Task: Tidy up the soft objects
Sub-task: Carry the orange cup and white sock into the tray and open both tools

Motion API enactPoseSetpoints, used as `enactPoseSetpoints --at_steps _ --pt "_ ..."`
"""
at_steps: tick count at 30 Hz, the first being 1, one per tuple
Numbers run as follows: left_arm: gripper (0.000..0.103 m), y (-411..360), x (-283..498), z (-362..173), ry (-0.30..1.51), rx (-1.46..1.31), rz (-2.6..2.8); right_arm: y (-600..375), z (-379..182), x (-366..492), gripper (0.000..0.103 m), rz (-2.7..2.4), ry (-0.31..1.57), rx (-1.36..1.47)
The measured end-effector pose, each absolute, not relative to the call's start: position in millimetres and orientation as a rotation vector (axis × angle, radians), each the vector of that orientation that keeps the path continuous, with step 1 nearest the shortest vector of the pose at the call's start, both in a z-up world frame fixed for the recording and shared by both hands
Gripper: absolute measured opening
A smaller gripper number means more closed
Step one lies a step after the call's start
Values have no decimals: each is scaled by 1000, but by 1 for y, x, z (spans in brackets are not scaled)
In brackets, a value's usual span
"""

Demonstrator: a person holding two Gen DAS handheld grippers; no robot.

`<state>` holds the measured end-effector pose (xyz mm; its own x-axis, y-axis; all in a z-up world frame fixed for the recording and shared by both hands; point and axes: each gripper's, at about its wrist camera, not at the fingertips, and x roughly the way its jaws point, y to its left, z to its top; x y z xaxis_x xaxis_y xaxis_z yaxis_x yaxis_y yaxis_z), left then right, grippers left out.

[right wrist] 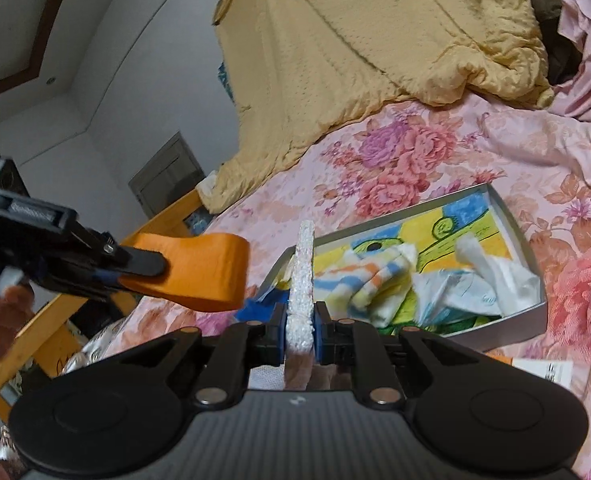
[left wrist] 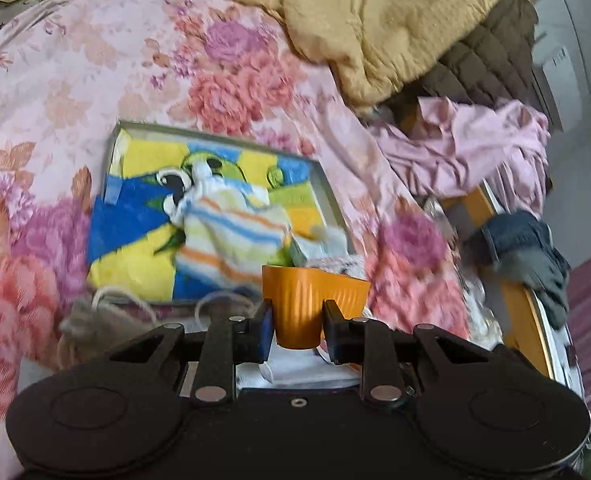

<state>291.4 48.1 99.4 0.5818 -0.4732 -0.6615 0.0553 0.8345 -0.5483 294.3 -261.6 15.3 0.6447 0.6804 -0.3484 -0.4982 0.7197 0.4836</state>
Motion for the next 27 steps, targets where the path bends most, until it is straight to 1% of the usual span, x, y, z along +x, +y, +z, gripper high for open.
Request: enactPoseSetpoints --at_steps 10,17,26,27 --pt "28 18 340 60 756 -506 -235 -275 6 331 15 612 535 439" --pt "28 -2 361 41 669 -442 -176 -282 -2 355 15 529 558 456" --pt "30 -13 380 15 701 -428 -135 -275 -9 373 17 449 614 368" --pt "30 -13 381 13 708 -425 -129 -274 -10 374 18 443 619 361"
